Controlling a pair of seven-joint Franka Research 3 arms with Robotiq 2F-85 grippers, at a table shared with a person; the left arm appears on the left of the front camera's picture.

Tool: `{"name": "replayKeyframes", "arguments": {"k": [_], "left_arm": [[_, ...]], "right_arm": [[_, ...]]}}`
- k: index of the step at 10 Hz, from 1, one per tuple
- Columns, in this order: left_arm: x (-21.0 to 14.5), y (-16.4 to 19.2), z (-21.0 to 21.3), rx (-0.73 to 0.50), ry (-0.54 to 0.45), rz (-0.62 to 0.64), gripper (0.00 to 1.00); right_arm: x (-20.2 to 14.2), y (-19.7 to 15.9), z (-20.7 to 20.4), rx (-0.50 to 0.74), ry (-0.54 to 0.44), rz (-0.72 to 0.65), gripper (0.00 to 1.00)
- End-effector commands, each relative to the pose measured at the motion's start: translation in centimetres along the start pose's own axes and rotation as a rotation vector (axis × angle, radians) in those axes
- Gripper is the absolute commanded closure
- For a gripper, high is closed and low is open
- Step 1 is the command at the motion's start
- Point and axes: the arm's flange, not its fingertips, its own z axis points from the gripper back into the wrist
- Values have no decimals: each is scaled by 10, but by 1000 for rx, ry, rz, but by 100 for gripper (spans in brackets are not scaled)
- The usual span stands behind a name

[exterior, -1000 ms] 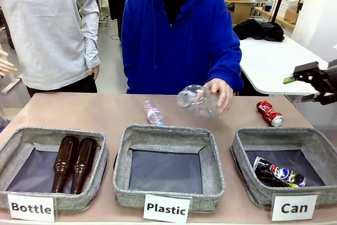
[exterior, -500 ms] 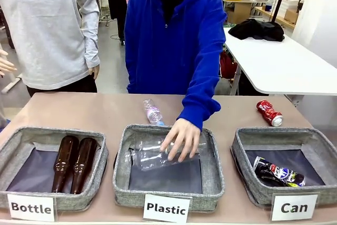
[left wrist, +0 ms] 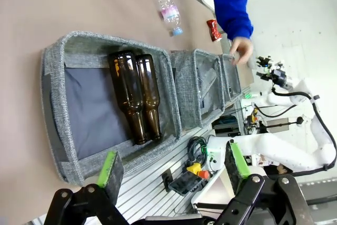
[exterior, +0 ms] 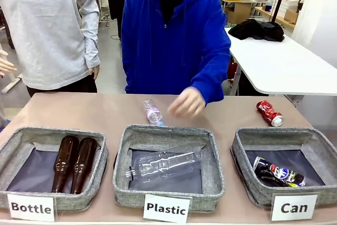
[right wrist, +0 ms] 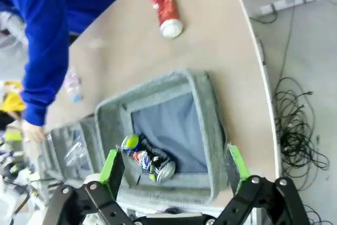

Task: Sort the can waste into the basket.
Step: Pick up the can waste from the table and place it in the right Fabric basket.

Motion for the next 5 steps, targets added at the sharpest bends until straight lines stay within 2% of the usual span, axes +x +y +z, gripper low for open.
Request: {"name": "replayKeyframes", "arguments": {"k": [1, 5], "left_arm": [[-3, 0, 0, -1, 7, 9, 0], [-3, 0, 0, -1, 7, 9, 0]], "right_arm": [[35, 46, -44, -211, -7, -39, 0], [114, 129, -132, -508, 84, 24, 0]]}}
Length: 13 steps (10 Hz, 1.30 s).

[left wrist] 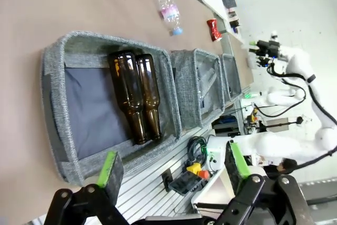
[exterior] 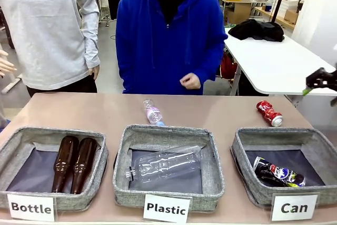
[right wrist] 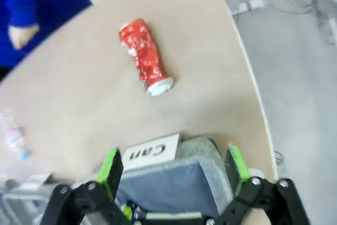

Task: Sort the can waste into the basket.
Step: Pick up the can waste from the table and place it in the right Fabric basket.

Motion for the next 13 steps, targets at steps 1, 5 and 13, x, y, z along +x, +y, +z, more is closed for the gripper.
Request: {"name": "replayKeyframes", "arguments": {"k": [1, 5, 13], "left_arm": [[-3, -1, 1, 0, 6, 8, 0], [-3, -1, 1, 0, 6, 8, 0], [-3, -1, 1, 0, 6, 8, 0]], "right_arm": [[37, 29, -17, -161, 78, 25, 0], [60, 88, -87, -271, 111, 123, 0], [82, 87, -204, -275, 194, 323, 0]]}}
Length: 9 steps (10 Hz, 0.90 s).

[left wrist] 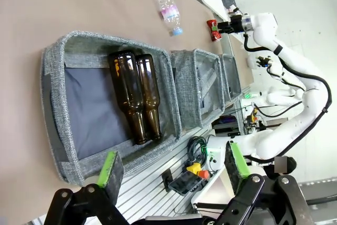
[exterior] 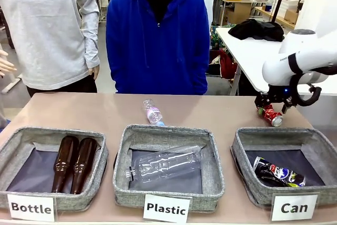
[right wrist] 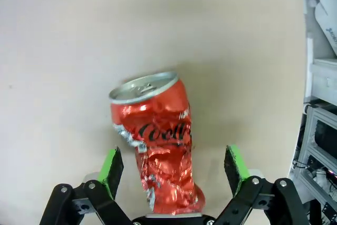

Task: Sort the can waste into the basket.
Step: Pick up the can waste from the table and place it in the right Fabric basket.

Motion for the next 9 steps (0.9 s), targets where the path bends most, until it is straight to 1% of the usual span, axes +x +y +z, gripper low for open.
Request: {"name": "replayKeyframes", "arguments": {"k": [1, 6, 7, 8, 9], "left_arm": [[-3, -1, 1, 0, 6, 8, 0], [-3, -1, 1, 0, 6, 8, 0], [-3, -1, 1, 0, 6, 8, 0], [-3, -1, 1, 0, 6, 8, 0], [-3, -1, 1, 0, 6, 8, 0]], "right_arm": [[12, 1, -6, -7, -4, 20, 0], [12, 1, -11, 14, 31, 19, 0], [11, 2, -11, 19, 39, 16, 46], [11, 2, -12, 23, 48, 16, 59], [10, 2, -12, 24, 53, 16, 100]]}}
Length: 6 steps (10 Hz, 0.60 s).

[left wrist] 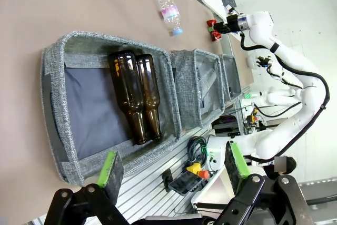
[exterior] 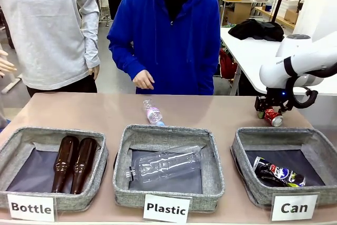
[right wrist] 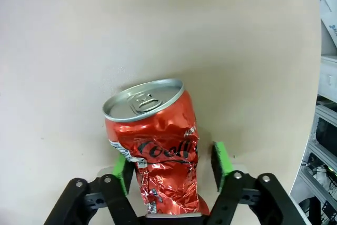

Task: Sort the can waste into the basket.
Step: Pick up the can waste from the table and place it in the right Fabric basket.

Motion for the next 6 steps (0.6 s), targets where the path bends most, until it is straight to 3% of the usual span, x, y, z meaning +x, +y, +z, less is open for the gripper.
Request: {"name": "replayKeyframes", "arguments": {"k": [1, 2, 3, 5, 6], "left_arm": [[-3, -1, 1, 0, 6, 8, 0], [-3, -1, 1, 0, 6, 8, 0], [-3, -1, 1, 0, 6, 8, 0], [-3, -1, 1, 0, 6, 8, 0], [-3, -1, 1, 0, 6, 8, 0]], "right_arm": [[6, 1, 4, 20, 19, 12, 100], [6, 1, 4, 19, 21, 14, 100], [5, 1, 4, 19, 26, 13, 85], [5, 0, 4, 22, 31, 10, 100], [6, 0, 5, 20, 32, 9, 100]]}}
